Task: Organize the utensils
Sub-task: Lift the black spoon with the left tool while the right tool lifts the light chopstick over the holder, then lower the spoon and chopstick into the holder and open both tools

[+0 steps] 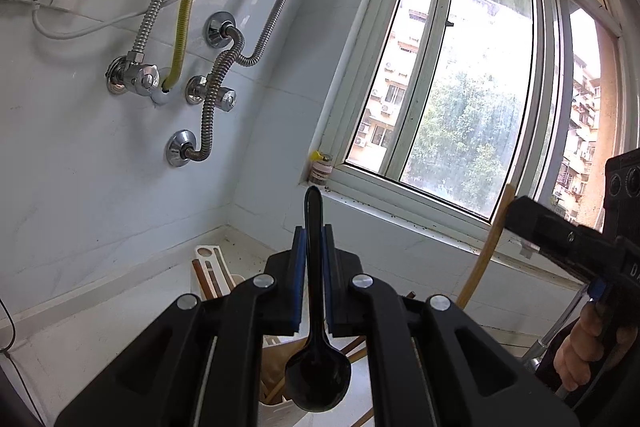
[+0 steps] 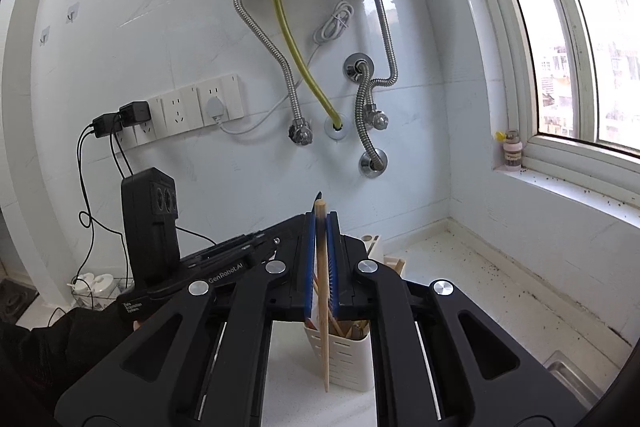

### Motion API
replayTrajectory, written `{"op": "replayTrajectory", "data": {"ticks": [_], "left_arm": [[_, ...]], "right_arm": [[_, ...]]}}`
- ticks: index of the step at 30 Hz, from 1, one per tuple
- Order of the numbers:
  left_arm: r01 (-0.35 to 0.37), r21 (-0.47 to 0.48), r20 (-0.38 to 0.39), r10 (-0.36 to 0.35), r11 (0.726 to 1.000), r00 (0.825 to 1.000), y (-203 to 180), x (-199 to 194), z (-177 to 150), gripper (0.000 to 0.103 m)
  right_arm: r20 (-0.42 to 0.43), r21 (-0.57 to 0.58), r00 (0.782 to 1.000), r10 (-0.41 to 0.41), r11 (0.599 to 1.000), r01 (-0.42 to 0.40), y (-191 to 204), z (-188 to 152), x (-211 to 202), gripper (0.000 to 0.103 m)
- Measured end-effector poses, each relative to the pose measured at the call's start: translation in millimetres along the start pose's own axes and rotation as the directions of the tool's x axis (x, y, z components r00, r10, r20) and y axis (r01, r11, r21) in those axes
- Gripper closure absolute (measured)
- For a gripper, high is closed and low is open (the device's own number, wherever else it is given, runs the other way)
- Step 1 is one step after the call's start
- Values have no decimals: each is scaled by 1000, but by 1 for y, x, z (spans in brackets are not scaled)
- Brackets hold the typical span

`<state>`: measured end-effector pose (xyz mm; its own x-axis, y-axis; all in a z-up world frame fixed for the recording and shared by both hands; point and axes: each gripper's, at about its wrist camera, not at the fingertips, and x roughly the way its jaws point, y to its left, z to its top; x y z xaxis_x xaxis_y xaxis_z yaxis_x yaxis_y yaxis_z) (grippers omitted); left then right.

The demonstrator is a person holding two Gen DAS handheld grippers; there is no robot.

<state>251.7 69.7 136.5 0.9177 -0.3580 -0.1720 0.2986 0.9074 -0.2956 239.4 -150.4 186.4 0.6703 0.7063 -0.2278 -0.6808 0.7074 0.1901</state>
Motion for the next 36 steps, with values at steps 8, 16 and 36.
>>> {"op": "replayTrajectory", "data": {"ticks": [8, 16, 36], "left_arm": [[-10, -2, 12, 10, 1000, 1000, 2, 8, -1, 95], [-25, 31, 17, 24, 999, 1000, 2, 11, 0, 95], [-180, 49, 257, 162, 982, 953, -34, -12, -23, 95]], "right_arm": [[70, -17, 997, 34, 999, -33, -5, 33, 2, 98], [139, 8, 987, 79, 997, -81, -11, 58, 14, 98], [103, 53, 991, 80, 995, -86, -37, 47, 52, 98]]}}
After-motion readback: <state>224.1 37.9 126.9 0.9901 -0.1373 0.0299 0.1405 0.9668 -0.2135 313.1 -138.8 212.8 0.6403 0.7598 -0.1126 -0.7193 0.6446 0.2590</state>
